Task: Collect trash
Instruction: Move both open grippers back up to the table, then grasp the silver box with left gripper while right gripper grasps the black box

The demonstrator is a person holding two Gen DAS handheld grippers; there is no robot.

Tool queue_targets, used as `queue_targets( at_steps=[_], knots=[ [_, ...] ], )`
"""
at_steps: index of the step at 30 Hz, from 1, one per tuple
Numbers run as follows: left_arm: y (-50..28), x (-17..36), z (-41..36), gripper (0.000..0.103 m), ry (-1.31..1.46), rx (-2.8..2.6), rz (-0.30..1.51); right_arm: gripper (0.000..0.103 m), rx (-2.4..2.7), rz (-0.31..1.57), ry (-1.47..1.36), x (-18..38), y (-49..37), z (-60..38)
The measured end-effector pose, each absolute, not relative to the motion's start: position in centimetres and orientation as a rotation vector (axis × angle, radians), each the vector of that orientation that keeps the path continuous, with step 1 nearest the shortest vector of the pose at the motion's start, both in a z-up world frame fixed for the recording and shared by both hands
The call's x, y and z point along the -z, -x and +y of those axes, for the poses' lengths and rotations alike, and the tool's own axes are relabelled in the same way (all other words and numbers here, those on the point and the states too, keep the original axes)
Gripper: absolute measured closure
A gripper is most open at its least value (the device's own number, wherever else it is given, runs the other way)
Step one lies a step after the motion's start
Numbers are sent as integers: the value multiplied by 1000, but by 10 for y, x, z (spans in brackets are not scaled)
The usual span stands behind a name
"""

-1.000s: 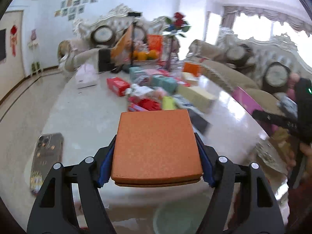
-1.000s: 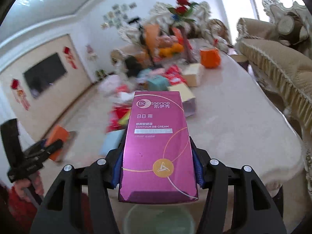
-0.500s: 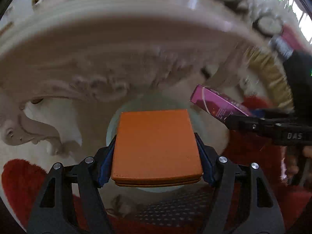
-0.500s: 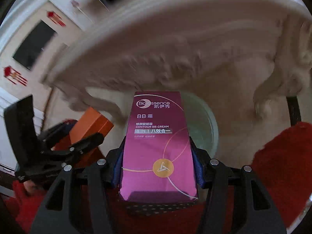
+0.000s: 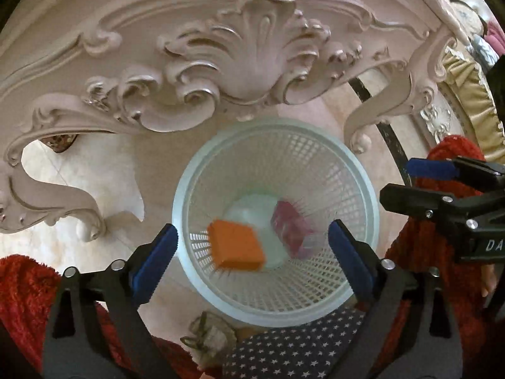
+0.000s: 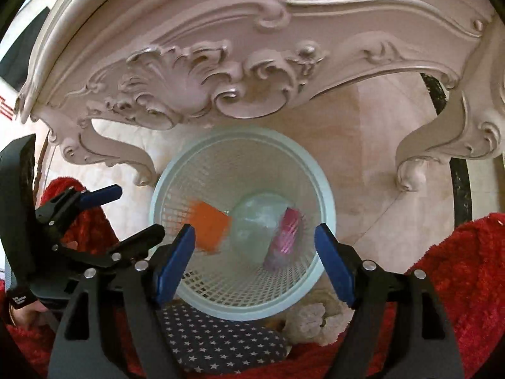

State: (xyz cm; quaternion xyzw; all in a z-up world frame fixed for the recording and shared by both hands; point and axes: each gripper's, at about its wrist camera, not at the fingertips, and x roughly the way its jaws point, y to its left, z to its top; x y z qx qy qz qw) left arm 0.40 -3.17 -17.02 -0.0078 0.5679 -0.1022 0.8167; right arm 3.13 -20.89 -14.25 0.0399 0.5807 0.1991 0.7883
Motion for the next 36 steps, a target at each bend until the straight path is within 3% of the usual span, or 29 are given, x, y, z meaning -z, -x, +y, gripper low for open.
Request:
queue_targets(
  at_steps=[11, 18, 23, 29, 36],
  knots=[
    [3, 150, -28, 7, 47, 252, 1172, 29, -424, 1174, -81, 121, -22, -207],
    [31, 30, -8, 7, 67, 204, 874, 29, -412, 963, -119, 55, -6, -235],
    [1, -31, -19, 7, 54, 143, 714, 29, -420, 804, -115, 3, -20, -247],
    [-74, -29, -29, 7, 88, 63, 696, 29, -329, 694, -98, -29, -70, -253],
    [-123, -7, -20, 7, 105, 37, 786, 29, -317, 708, -61, -35, -118, -241]
  ],
)
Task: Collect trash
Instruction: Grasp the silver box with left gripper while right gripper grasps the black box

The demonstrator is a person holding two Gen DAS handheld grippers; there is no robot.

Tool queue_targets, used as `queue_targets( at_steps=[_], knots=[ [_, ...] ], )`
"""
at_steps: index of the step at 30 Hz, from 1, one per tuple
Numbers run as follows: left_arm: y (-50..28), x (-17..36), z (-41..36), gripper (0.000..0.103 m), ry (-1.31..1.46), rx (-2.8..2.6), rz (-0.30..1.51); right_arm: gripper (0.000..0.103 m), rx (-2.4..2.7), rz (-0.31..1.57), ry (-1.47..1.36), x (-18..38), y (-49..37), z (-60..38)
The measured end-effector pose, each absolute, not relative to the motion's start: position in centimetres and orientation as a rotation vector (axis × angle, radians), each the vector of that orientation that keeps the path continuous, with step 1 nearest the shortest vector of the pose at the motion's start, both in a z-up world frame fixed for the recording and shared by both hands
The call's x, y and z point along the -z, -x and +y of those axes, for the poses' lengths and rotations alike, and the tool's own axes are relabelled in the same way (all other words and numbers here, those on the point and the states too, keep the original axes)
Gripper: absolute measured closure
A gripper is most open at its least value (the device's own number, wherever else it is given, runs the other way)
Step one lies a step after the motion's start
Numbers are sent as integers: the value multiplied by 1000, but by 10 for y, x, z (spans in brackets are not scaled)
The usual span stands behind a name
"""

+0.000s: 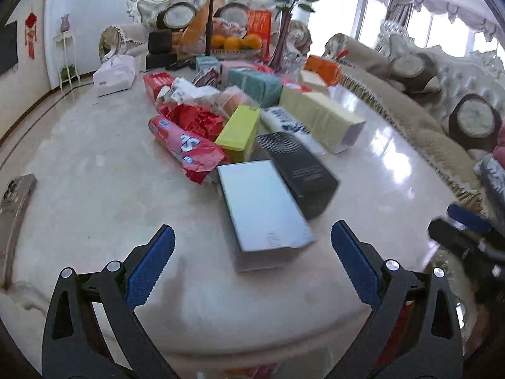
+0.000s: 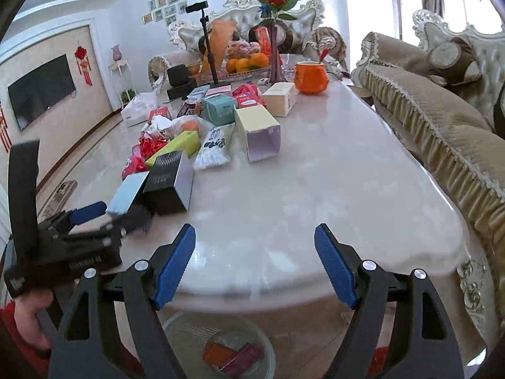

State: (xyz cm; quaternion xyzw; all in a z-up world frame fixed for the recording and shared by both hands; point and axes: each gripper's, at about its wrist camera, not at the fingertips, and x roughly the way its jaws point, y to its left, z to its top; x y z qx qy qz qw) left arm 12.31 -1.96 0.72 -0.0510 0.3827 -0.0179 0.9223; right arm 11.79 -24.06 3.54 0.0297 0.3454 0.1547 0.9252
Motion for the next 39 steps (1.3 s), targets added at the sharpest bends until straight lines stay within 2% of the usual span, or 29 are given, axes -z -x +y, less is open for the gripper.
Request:
queue_targets(
  at_steps=[9, 16, 17, 18, 21, 24, 28, 32, 33, 34, 35, 36, 39],
  knots=[
    [-133, -8, 11, 7, 81, 17, 807, 29, -404, 747, -33, -38, -142, -198],
    [-147, -4, 2, 7, -13, 62, 815, 29, -439, 794, -7, -38, -171, -155],
    [-148, -1, 3, 13, -12, 57, 824, 28, -442, 801, 2, -37, -175, -150],
    [-148, 1, 4, 24, -6, 60, 834, 27, -456, 807, 1, -36, -179, -145],
    [-145, 2, 7, 39, -24, 57, 826, 27, -463, 829, 20, -37, -186, -136],
    [-147, 1, 13, 39, -9, 75, 832, 27, -491, 828, 35, -44, -180, -132],
    [-150, 3, 18, 39, 3, 63, 822, 27, -417, 824, 195, -41, -176, -118],
    [-152, 3, 16, 39, -11, 64, 819, 27, -429, 892, 129, -24, -194, -120],
    [-153, 3, 16, 49, -15, 64, 819, 28, -435, 906, 119, -19, -199, -120],
    [-153, 3, 15, 58, -26, 66, 814, 38, -437, 917, 111, -15, -202, -121],
    [-153, 2, 15, 62, -30, 65, 813, 45, -446, 922, 90, -13, -204, -123],
    [-154, 2, 17, 63, -13, 74, 814, 63, -438, 901, 84, -14, -202, -126],
    [-147, 0, 24, 63, 47, 107, 814, 63, -482, 894, -14, -21, -192, -143]
  ],
)
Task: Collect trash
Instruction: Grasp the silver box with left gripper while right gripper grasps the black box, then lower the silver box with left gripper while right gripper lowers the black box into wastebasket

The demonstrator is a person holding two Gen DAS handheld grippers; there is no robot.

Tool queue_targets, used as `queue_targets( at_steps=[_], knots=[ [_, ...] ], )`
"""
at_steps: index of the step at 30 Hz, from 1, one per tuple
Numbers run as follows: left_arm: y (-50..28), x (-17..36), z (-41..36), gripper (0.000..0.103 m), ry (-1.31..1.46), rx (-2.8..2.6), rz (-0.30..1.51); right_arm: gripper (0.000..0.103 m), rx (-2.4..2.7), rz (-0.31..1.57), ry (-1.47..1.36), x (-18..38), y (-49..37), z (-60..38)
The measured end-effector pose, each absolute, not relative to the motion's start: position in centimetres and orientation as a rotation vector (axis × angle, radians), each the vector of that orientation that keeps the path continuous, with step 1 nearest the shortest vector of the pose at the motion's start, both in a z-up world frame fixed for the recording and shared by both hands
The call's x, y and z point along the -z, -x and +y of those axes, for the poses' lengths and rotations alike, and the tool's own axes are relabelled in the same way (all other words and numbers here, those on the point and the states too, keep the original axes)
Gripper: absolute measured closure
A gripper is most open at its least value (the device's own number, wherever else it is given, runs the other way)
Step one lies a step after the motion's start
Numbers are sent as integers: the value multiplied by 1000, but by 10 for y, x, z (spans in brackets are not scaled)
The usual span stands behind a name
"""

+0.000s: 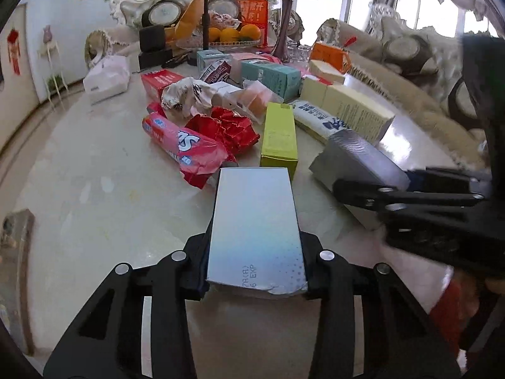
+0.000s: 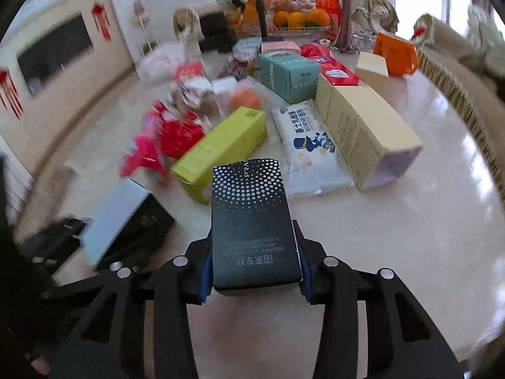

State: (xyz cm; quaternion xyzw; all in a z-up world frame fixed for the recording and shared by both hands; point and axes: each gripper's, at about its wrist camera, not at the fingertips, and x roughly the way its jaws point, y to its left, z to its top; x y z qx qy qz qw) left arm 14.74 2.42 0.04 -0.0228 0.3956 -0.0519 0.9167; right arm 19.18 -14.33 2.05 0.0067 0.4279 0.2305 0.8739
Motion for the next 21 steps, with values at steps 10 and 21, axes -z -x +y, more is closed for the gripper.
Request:
queue_targets(
  at_steps=[10, 21],
  knots=[
    [-56, -48, 31, 63, 119, 278, 725, 63, -643, 778, -209, -69, -95, -217],
    [10, 46, -2, 63, 101, 386, 1006, 63, -633, 1151, -260, 40, -16, -225]
  ],
)
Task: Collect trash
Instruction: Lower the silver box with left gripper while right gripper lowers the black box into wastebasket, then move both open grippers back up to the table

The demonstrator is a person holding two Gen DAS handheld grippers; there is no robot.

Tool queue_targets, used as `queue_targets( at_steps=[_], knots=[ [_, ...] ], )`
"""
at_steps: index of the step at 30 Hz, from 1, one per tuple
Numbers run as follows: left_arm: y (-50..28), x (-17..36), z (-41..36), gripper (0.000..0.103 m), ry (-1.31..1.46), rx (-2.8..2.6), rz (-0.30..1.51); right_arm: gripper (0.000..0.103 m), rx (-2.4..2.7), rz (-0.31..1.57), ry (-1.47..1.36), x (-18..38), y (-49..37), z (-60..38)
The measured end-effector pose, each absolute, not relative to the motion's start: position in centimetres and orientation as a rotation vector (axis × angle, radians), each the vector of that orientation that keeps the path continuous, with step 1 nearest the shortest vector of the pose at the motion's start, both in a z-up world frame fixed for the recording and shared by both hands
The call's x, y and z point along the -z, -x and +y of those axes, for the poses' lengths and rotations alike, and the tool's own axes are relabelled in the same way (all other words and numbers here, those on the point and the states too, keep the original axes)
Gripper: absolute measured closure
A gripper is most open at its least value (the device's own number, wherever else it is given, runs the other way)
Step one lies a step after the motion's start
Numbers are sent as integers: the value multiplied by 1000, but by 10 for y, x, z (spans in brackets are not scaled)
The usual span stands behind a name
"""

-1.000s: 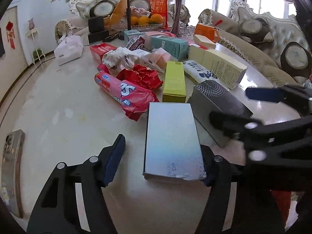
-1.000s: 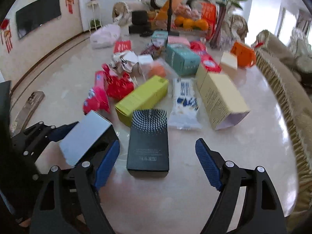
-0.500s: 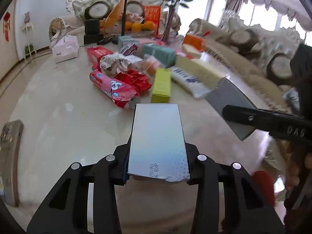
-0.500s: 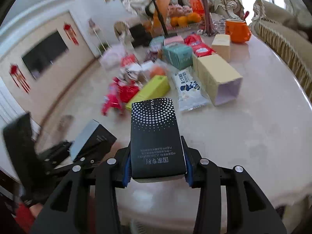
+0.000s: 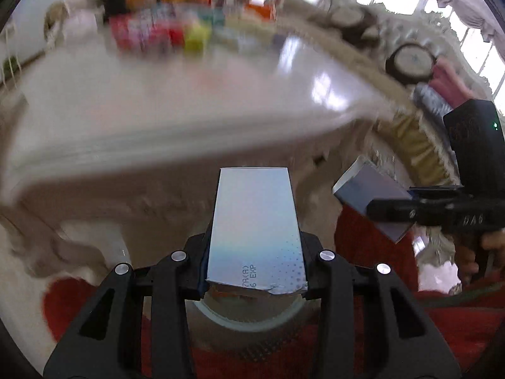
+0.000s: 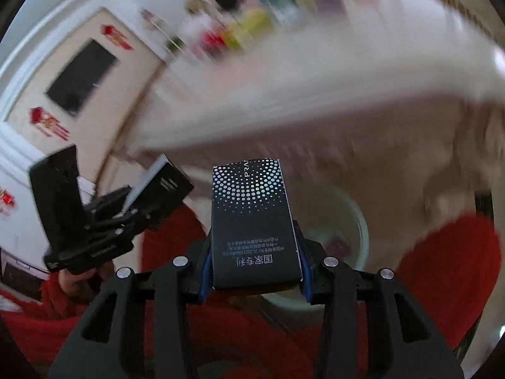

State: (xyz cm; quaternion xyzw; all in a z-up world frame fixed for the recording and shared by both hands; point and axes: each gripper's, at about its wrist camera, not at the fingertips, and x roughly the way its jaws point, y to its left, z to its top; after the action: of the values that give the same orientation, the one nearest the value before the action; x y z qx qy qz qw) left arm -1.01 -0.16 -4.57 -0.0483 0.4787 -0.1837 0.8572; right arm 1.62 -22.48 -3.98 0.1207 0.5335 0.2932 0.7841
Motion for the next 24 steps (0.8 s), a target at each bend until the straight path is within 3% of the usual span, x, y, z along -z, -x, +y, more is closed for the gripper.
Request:
queue_targets(
  at_steps=[5, 10, 11, 12, 13, 14, 15, 16, 24],
  knots=[
    [-10, 106, -21, 63, 58, 388, 1133, 63, -560, 1246, -187, 99, -32, -212],
    [-11, 125, -36, 61, 9, 404, 1150, 62, -543, 1255, -141, 115, -35, -203],
    [-13, 129, -37, 57, 7, 397, 1166, 62, -545, 1249, -132, 116, -36, -201],
    [-15, 133, -37, 34, 1, 384, 1187, 60, -551, 1249, -121, 117, -33, -200],
    [-18, 139, -39, 22, -24, 343, 1215, 50, -549, 1248, -112, 116, -30, -202],
    [-18, 143, -39, 16, -47, 314, 1215, 44, -542, 1244, -103, 116, -25, -203],
    [-18, 143, -39, 16, -54, 302, 1208, 36, -534, 1236, -88, 114, -26, -201],
    [-17, 144, -38, 16, -49, 295, 1205, 35, -526, 1225, -78, 114, -24, -200],
    [-9, 128, -18, 16, 10, 262, 1190, 35, -493, 1215, -92, 108, -32, -212]
  ],
)
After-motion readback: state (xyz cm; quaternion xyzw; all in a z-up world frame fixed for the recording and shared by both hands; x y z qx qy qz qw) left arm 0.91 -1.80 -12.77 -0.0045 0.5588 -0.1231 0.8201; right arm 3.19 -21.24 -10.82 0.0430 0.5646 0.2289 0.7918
